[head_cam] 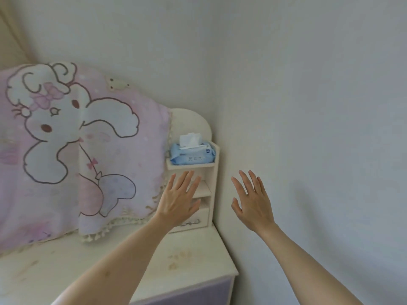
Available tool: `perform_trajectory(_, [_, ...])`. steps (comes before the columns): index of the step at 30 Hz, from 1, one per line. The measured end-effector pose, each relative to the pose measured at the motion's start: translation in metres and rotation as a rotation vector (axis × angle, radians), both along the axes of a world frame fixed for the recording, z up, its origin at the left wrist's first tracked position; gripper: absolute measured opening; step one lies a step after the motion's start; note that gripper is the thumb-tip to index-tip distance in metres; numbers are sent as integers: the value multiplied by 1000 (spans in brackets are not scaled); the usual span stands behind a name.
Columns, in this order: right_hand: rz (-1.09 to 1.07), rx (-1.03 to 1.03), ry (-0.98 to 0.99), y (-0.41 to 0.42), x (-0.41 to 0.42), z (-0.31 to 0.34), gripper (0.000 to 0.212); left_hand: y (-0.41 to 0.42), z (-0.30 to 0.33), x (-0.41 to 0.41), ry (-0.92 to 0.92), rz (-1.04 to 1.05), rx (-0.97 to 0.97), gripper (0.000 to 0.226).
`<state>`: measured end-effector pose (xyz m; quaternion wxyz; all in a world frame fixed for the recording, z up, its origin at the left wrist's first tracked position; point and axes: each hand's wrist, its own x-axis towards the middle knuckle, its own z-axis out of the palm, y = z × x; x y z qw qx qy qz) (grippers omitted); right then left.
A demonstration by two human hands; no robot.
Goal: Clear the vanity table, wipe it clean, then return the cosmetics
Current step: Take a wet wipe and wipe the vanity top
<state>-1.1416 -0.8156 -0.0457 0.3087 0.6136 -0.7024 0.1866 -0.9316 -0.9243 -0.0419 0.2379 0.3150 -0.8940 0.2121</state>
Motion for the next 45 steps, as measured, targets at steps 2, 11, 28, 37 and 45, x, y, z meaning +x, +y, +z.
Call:
perform_trajectory(2, [38,1,-12,-35,-7,5,52,-23,4,-5,7,40,-12,64])
perform_trajectory(11, [194,20,-50,-180,-24,17,54,-133,8,-30,39,133,-12,63])
perform_trajectory(28, [446,-134,71,-386,-63,39,27,-327,-4,-93,220,-187,-56,45])
perform_trajectory(37, [410,-174,-13,-391,-58,35,20,-332,-15,-89,291,-316,-35,37])
perform_trajectory(45, [580,-372,86,-380,-61,10,18,-332,-23,-91,333,-302,-59,39])
